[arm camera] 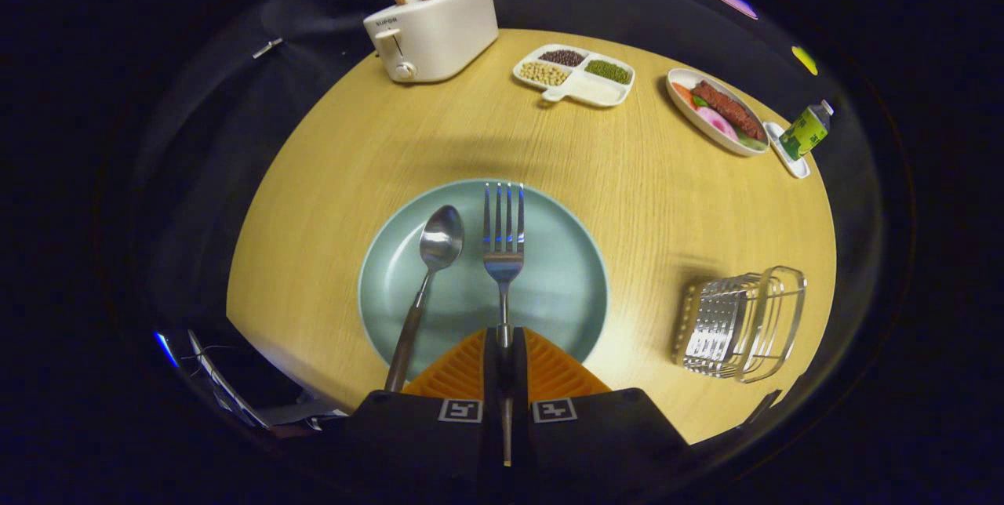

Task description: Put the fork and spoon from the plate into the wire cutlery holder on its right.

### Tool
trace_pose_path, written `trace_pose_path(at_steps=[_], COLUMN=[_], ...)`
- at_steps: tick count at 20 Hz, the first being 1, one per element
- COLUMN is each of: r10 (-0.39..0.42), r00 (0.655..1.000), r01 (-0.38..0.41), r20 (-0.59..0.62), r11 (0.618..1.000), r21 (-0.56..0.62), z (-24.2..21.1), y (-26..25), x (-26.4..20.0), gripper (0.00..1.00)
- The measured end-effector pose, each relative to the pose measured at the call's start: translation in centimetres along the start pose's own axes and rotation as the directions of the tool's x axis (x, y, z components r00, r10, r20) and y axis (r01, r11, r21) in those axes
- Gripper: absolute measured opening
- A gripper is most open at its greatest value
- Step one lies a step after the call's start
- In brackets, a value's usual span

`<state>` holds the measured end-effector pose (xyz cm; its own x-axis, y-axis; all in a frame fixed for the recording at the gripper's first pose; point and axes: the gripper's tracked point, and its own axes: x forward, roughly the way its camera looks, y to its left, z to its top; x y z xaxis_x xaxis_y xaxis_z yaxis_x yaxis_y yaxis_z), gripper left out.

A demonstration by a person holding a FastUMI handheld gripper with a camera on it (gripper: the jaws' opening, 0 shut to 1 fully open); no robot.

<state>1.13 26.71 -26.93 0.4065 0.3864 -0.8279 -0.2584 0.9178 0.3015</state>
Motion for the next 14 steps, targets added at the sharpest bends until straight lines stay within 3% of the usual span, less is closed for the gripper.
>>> trace_pose_path(at_steps=[4, 7, 9, 11, 14], r10=[-0.006, -0.118, -0.165, -0.168, -0.217], r00=[1.0, 0.982, 0.956, 0.909, 0.811], r01=[0.005, 0.085, 0.094, 0.044, 0.004], r20=[-0.013, -0.149, -0.241, -0.38, -0.543], r11=[0.996, 0.974, 0.955, 0.948, 0.93], r21=[-0.086, -0.208, -0.28, -0.314, -0.367], z=[0.8, -0.6, -1.0, -2.6, -4.9], y=[-7.2, -14.9, -18.0, -19.1, -20.9], x=[-7.3, -10.5, -11.5, -11.4, -10.2], gripper=[0.08, 0.08, 0.08, 0.08, 0.08])
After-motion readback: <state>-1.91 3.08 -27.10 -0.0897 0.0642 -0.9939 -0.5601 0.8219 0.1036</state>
